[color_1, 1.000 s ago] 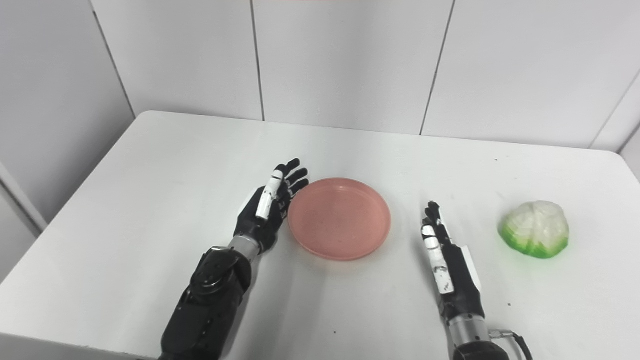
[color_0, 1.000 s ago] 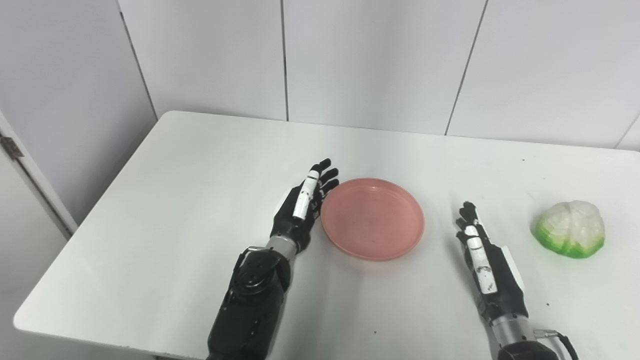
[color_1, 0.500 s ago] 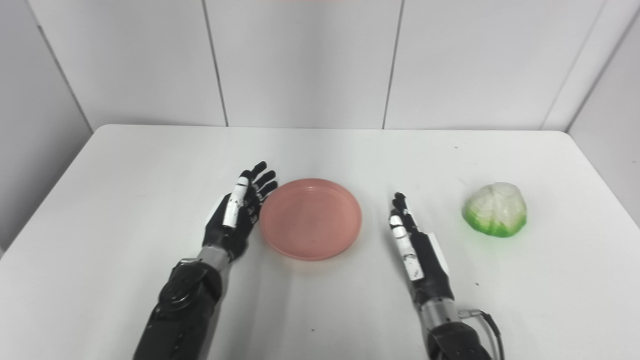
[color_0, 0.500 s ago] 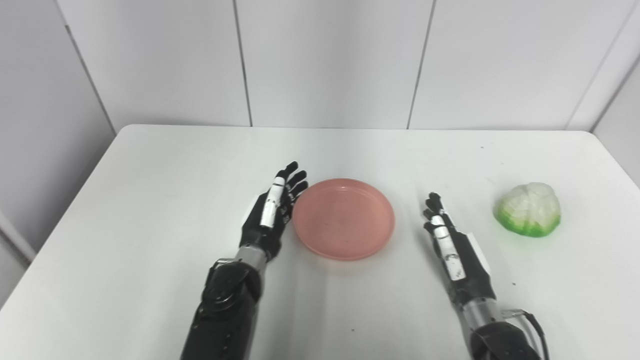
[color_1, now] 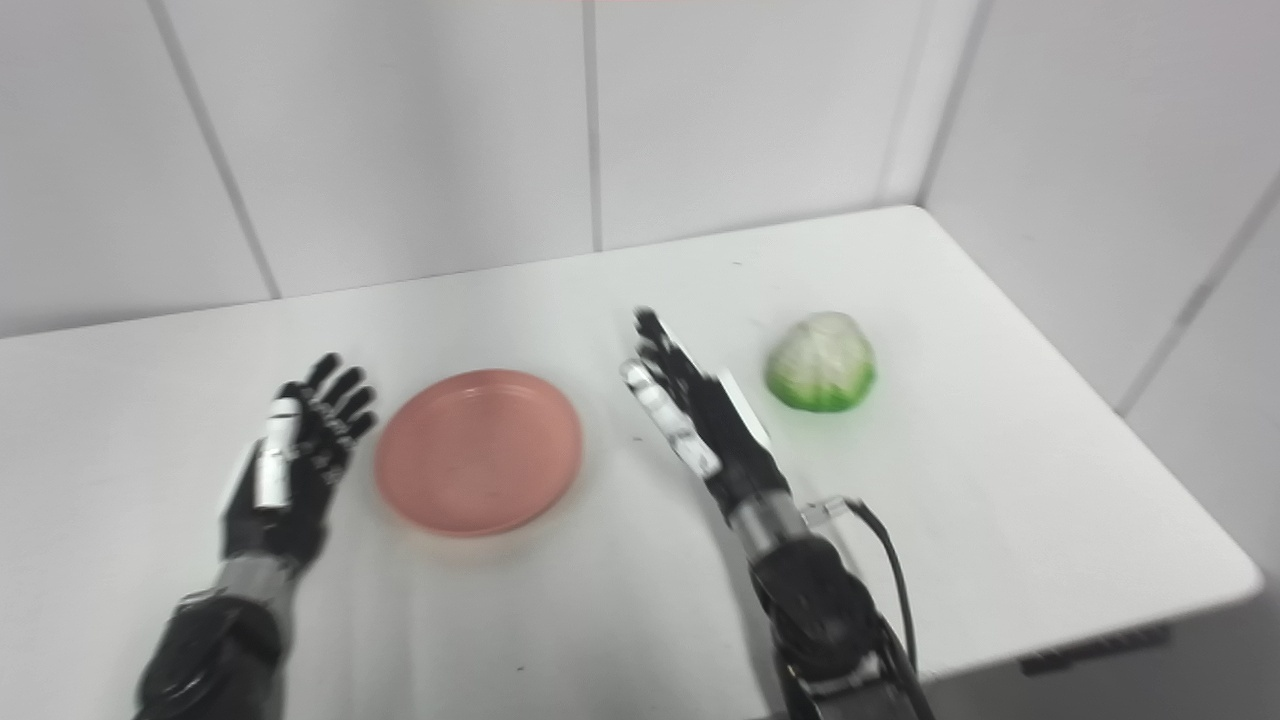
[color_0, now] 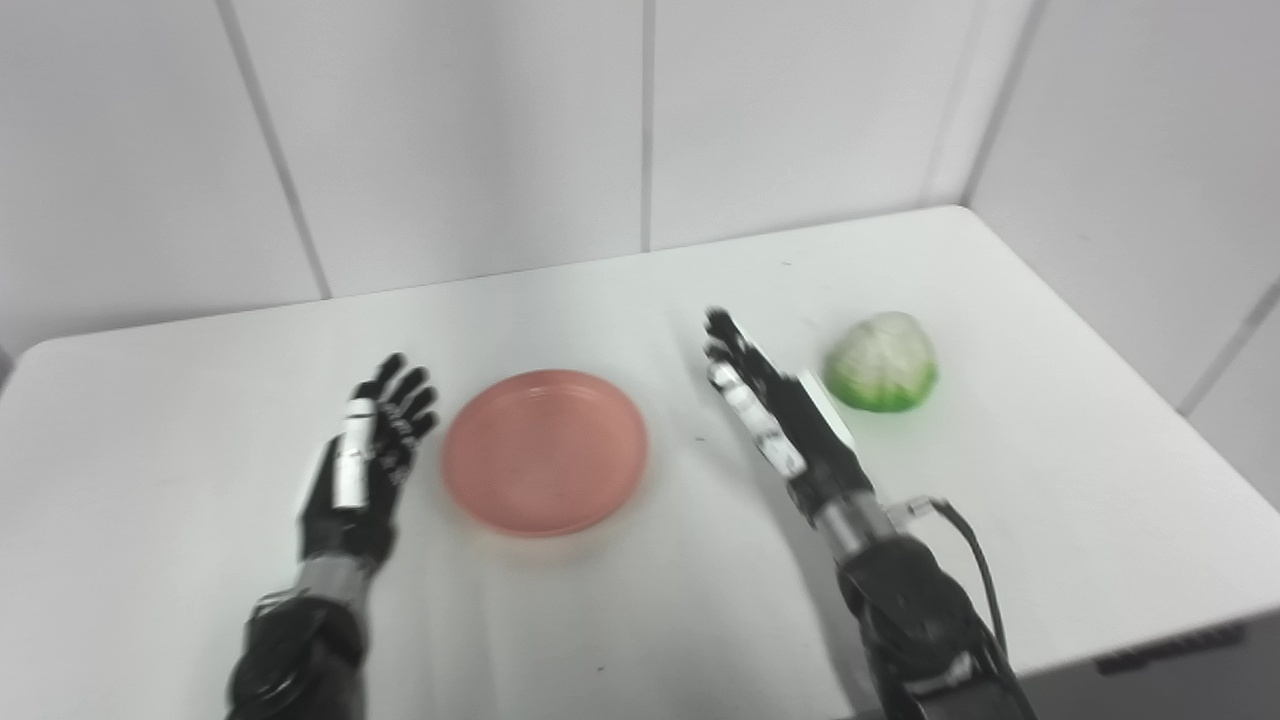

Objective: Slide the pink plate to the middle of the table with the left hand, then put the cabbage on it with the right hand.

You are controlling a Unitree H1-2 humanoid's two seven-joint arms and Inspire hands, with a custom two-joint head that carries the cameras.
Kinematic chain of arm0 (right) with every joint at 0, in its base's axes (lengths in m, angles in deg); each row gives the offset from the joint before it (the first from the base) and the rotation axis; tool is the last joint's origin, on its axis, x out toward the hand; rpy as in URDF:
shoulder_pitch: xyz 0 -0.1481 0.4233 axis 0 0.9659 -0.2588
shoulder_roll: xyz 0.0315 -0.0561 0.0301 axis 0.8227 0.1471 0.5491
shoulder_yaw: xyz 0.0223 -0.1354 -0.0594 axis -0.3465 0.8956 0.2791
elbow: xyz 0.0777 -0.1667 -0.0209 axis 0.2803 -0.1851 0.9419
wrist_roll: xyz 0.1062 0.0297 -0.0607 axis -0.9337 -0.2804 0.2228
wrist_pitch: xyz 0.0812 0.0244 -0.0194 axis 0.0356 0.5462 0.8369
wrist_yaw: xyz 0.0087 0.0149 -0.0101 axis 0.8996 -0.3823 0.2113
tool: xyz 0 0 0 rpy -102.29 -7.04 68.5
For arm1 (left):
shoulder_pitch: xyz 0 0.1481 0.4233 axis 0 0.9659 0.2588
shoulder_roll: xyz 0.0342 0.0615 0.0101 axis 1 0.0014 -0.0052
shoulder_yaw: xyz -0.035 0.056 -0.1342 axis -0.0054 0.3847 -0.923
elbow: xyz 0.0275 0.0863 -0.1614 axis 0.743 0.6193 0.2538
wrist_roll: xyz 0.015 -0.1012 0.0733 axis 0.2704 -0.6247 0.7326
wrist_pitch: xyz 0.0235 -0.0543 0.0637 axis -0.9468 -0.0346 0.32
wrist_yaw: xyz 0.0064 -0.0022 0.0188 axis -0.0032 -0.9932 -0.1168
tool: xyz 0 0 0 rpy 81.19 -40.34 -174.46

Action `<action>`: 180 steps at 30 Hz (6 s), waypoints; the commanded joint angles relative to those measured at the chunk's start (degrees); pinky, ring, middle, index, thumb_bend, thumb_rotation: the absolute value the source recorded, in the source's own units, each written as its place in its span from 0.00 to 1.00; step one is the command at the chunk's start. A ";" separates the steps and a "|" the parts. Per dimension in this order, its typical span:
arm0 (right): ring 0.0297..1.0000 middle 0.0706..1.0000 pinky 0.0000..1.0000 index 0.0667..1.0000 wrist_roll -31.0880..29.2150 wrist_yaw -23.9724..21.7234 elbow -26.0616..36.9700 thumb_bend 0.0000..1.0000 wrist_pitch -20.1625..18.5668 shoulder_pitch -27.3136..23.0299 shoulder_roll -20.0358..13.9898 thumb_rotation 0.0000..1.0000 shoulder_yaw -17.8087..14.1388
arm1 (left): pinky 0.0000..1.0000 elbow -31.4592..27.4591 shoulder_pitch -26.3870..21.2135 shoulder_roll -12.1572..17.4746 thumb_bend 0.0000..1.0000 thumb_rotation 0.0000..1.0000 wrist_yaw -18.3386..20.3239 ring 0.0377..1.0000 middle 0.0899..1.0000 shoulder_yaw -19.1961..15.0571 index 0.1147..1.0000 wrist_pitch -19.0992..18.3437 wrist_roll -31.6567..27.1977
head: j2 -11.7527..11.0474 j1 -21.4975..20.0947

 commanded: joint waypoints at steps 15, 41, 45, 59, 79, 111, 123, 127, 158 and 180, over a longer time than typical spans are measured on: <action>0.92 0.93 0.86 0.96 9.21 1.86 10.32 1.00 -9.22 -8.66 -11.94 0.60 -10.33 | 0.92 12.14 -1.40 3.98 0.46 1.00 4.27 0.90 0.90 -2.83 0.89 1.76 -3.88 | -0.66 -6.34; 0.95 0.98 0.86 1.00 20.23 -6.07 6.29 1.00 -18.26 -1.84 -26.93 0.58 -12.77 | 0.92 13.28 -2.07 5.59 0.45 1.00 5.99 0.90 0.90 -3.23 0.88 1.56 -5.26 | 1.11 -7.95; 0.94 0.97 0.86 1.00 18.86 -7.72 3.50 1.00 -18.25 -2.77 -26.99 0.57 -11.88 | 0.91 12.04 -1.64 5.67 0.46 1.00 5.65 0.90 0.90 -3.11 0.88 0.63 -5.11 | 1.51 -7.74; 0.97 0.99 0.91 1.00 14.39 -8.36 -5.67 1.00 -15.79 -7.28 -25.41 0.54 -6.93 | 0.92 8.13 0.08 6.34 0.47 1.00 5.96 0.90 0.90 -2.38 0.88 -0.71 -4.93 | 3.31 -6.42; 0.97 0.99 0.91 1.00 12.51 -7.83 -17.64 1.00 -12.55 -12.53 -24.86 0.48 -1.31 | 0.92 3.49 2.21 7.11 0.48 1.00 6.52 0.90 0.90 -1.54 0.89 -2.33 -4.41 | 5.11 -4.47; 0.76 0.76 0.74 0.78 10.48 -6.85 -28.51 0.99 -8.88 -17.05 -25.31 0.11 1.28 | 0.93 -0.56 3.57 6.66 0.46 1.00 5.93 0.90 0.91 -0.72 0.89 -4.58 -4.43 | 6.47 -1.93; 0.41 0.46 0.44 0.47 12.54 -5.46 -28.24 0.52 -10.06 -17.09 -25.12 0.00 2.78 | 0.92 -1.35 3.71 6.33 0.47 1.00 5.18 0.90 0.90 -0.55 0.89 -5.34 -4.18 | 6.57 -1.50; 0.41 0.46 0.44 0.46 12.65 -5.07 -28.17 0.52 -10.35 -16.98 -24.99 0.00 2.55 | 0.92 -1.29 3.69 6.32 0.47 1.00 5.06 0.90 0.90 -0.34 0.89 -5.09 -3.95 | 6.60 -1.32; 0.40 0.46 0.37 0.48 10.50 -12.74 -7.71 0.52 -13.97 -24.71 -22.23 0.00 3.76 | 0.88 -4.80 4.38 -0.92 0.45 1.00 -3.35 0.89 0.89 3.71 0.88 -7.31 1.98 | 4.59 13.04; 0.39 0.47 0.37 0.48 11.94 -13.78 -20.49 0.51 -3.33 -30.07 -6.53 0.00 16.34 | 0.90 -4.24 2.96 -7.47 0.43 1.00 -7.83 0.91 0.91 6.10 0.92 -7.04 6.85 | 6.22 26.35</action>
